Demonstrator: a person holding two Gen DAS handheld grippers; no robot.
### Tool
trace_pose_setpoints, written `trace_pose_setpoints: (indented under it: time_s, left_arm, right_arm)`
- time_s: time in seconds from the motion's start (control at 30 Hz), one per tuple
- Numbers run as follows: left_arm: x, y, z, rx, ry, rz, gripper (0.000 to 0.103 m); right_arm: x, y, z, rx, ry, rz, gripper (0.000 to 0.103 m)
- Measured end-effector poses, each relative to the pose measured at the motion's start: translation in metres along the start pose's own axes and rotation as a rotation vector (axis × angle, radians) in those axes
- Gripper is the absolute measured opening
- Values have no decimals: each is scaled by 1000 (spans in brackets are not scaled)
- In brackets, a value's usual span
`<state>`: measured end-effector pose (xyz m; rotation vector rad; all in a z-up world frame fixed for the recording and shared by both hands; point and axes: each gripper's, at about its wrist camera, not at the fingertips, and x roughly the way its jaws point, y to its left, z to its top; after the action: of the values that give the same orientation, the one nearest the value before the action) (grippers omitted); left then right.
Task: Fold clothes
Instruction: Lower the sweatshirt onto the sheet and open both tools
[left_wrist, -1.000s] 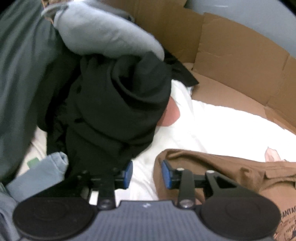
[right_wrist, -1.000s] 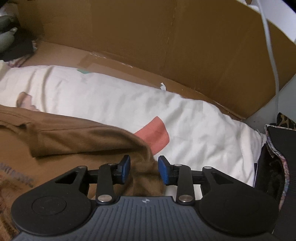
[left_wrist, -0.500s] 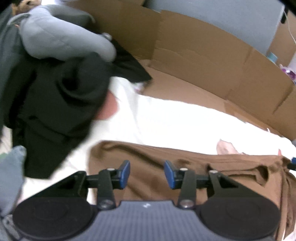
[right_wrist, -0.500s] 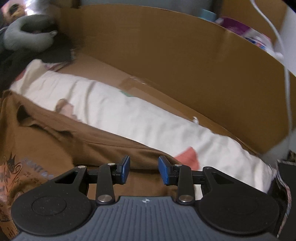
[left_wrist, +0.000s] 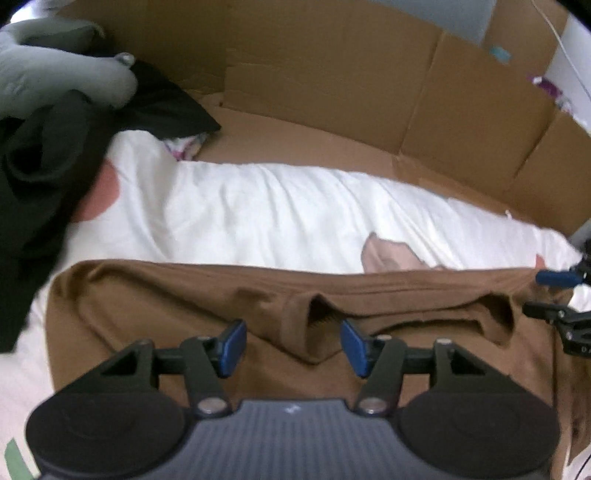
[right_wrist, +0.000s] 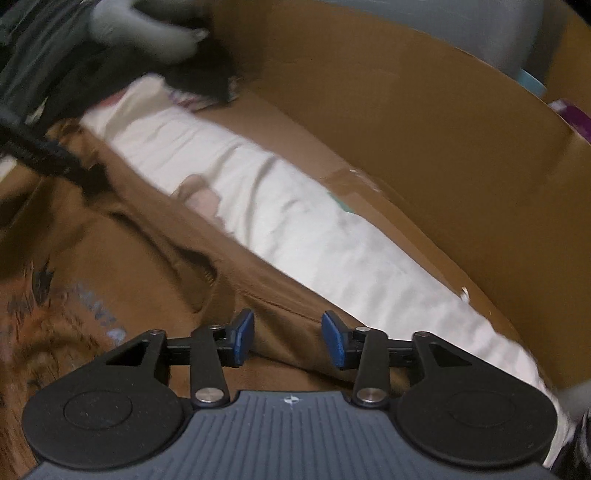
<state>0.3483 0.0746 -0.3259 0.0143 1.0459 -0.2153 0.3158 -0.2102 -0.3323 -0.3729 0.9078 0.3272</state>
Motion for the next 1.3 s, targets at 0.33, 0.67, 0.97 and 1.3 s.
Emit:
trace_pose_setpoints:
  time_s: [0.33,0.67,0.97,1.3]
  left_arm:
    - [15,18,7,-96,-3,7,40]
    - [20,26,11,-126,-49,-30,19]
    - [16,33,28,-171,-92,-65,15]
    - [34,30,48,-189,-85,-44,17]
  right_arm:
    - [27,12,0,-183,7,-47,60]
    - [40,6,-4,-183,20,37,22]
    - [25,-2,6,-155,-27,19,5]
    - [23,-30,21,-4,-79,-29,2]
